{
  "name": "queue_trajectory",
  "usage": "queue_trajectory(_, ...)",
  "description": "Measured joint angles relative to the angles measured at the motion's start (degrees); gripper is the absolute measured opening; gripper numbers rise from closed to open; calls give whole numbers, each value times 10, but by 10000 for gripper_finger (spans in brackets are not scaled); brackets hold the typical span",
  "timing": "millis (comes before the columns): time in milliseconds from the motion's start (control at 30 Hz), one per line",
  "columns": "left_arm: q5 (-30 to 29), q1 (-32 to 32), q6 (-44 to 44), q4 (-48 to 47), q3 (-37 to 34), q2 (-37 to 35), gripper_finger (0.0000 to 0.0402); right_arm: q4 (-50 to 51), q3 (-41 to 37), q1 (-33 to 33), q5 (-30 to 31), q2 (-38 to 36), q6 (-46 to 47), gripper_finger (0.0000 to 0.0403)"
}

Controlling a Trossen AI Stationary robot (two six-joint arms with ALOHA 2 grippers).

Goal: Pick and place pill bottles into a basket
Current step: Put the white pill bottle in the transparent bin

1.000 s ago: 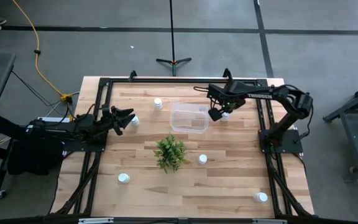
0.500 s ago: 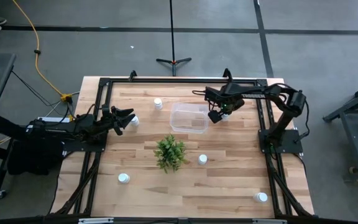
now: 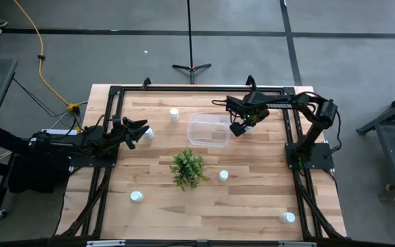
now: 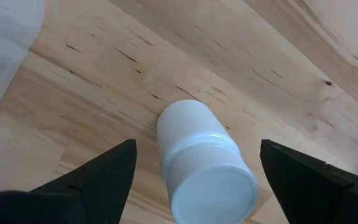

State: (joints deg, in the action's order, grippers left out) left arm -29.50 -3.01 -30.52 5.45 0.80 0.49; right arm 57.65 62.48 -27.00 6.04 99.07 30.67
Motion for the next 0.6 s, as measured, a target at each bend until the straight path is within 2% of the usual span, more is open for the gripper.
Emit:
queue_trajectory(367, 0, 0, 0, 0, 0, 0, 262, 0, 0, 0, 2, 0, -1, 328)
queue_trajectory(600, 0, 0, 0, 0, 0, 0, 262, 0, 0, 0, 2, 0, -1, 312)
